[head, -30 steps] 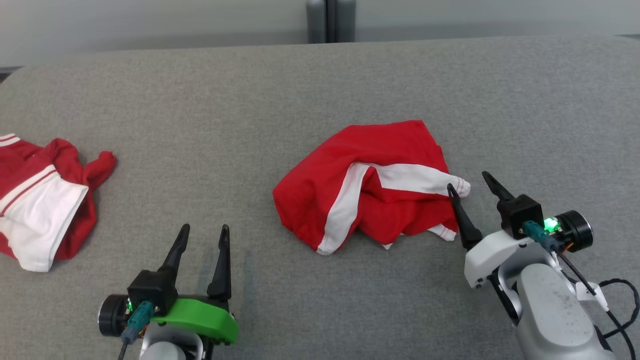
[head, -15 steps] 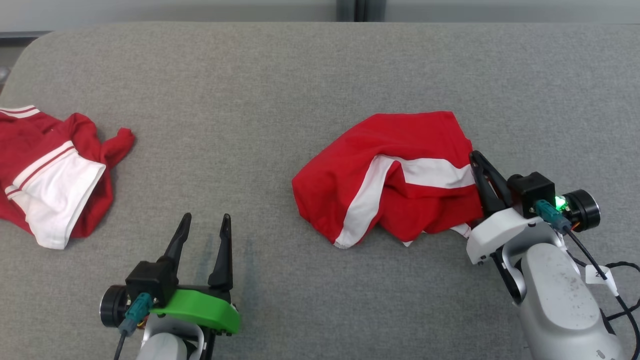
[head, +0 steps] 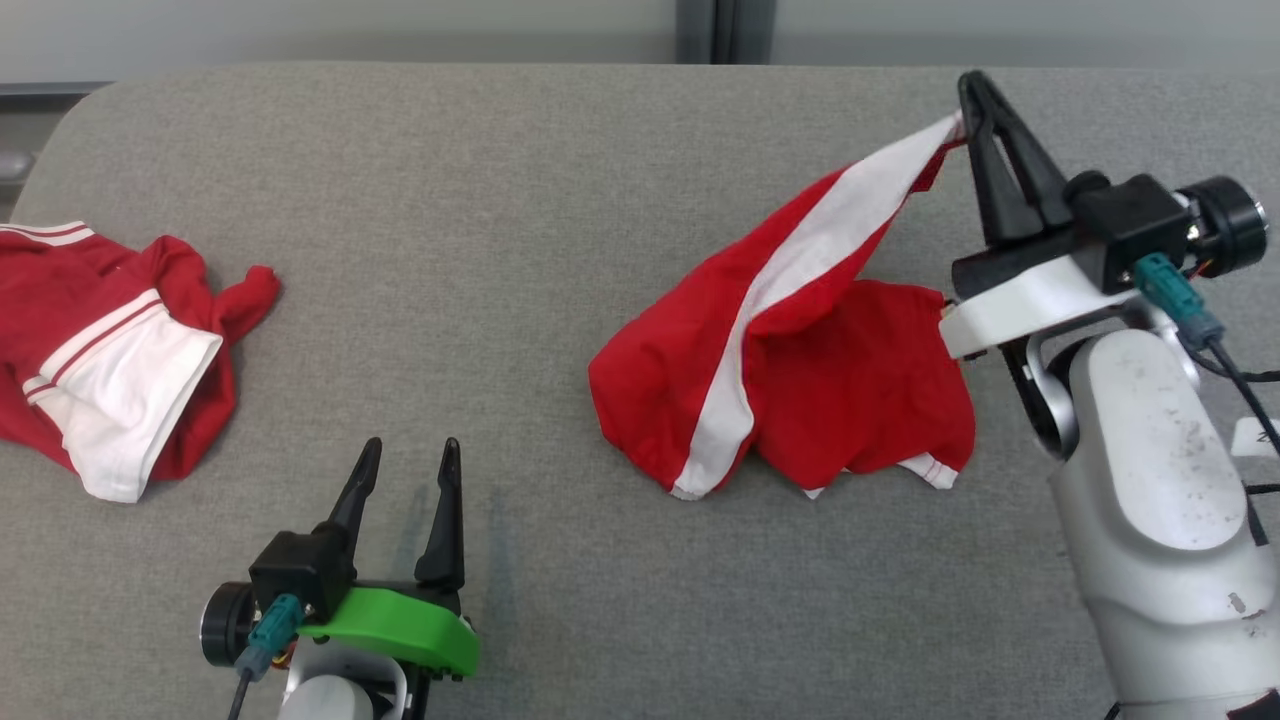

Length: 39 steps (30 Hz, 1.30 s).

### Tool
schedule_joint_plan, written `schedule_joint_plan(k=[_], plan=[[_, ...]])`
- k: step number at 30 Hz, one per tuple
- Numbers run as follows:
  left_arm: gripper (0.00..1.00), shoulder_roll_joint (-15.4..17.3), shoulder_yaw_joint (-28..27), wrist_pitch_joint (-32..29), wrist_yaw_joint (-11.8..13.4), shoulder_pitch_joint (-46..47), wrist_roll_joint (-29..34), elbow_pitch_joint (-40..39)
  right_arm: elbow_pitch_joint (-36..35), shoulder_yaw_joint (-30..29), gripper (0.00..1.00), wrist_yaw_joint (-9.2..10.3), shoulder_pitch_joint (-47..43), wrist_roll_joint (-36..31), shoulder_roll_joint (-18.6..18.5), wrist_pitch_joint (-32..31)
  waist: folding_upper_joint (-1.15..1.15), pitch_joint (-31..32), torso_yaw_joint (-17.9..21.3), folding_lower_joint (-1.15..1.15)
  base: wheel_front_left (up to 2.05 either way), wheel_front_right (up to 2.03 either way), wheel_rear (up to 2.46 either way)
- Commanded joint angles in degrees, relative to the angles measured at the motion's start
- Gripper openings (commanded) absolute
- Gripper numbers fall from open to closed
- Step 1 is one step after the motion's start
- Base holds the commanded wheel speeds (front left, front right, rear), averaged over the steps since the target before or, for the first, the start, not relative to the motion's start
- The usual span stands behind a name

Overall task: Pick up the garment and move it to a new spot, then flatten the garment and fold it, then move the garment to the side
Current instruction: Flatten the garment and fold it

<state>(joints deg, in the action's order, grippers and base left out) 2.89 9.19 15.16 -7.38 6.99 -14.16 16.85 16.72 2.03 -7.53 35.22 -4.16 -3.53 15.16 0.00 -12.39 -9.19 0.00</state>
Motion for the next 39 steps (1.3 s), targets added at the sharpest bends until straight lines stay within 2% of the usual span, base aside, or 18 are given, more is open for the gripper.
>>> schedule_joint_plan(k=[1, 6, 12, 13, 14, 15, 24, 34, 39], plan=[[1.00, 0.08, -0.13, -0.01, -0.14, -0.49, 0.04, -0.18, -1.00, -0.50, 0.00, 0.08, 0.11, 0.34, -0.78, 0.00, 0.00, 0.30, 0.41, 0.00, 0.00, 0.00, 0.00], [1.00, 0.07, 0.46, -0.02, -0.14, -0.39, -0.78, -0.79, -3.59, -3.00, 0.00, 0.08, -4.32, 0.87, -3.27, 0.00, 0.00, 0.88, 2.03, 0.00, 0.00, 0.00, 0.00], [1.00, 0.08, 3.55, -0.01, -0.14, 0.60, -1.24, -0.70, -0.02, -7.62, 0.00, 0.08, -14.49, -1.28, -5.40, 0.00, 0.00, 0.93, 4.30, 0.00, 0.00, 0.00, 0.00], [1.00, 0.10, 4.03, -0.01, -0.14, 0.86, -1.41, -0.56, 0.89, -8.35, 0.23, 0.08, -15.74, -1.46, -5.24, 0.00, 0.00, 0.73, 4.73, 0.00, 0.00, 0.00, 0.00], [1.00, 0.10, 4.64, -0.02, -0.14, 1.11, -1.56, -0.48, 1.19, -9.00, 0.73, 0.08, -16.47, -1.57, -4.83, 0.00, 0.00, 0.57, 5.01, 0.00, 0.00, 0.00, 0.00], [1.00, 0.11, 5.53, -0.02, -0.14, 1.18, -1.93, -0.34, 1.58, -9.45, 1.00, 0.08, -17.58, -2.08, -4.40, 0.00, 0.00, 0.37, 5.38, 0.00, 0.00, 0.00, 0.00], [1.00, 2.35, 15.54, -0.02, -0.14, 3.22, -8.81, 2.87, -0.82, -10.33, 1.00, 0.08, -20.67, -3.07, -0.83, 0.00, 0.00, -1.98, 7.47, 0.00, 0.00, 0.00, 0.00], [1.00, 4.22, 22.80, -0.01, -0.14, 5.69, -19.22, 3.58, -2.45, -7.92, 1.00, 0.08, -19.43, -3.29, 0.34, 0.00, 0.00, -4.09, 8.35, 0.00, 0.00, 0.00, 0.00], [1.00, 4.93, 23.96, -0.01, -0.14, 7.29, -21.87, 4.17, -2.44, -7.09, 1.00, 0.08, -19.30, -3.19, 0.50, 0.00, 0.00, -4.72, 8.75, 0.00, 0.00, 0.00, 0.00]])
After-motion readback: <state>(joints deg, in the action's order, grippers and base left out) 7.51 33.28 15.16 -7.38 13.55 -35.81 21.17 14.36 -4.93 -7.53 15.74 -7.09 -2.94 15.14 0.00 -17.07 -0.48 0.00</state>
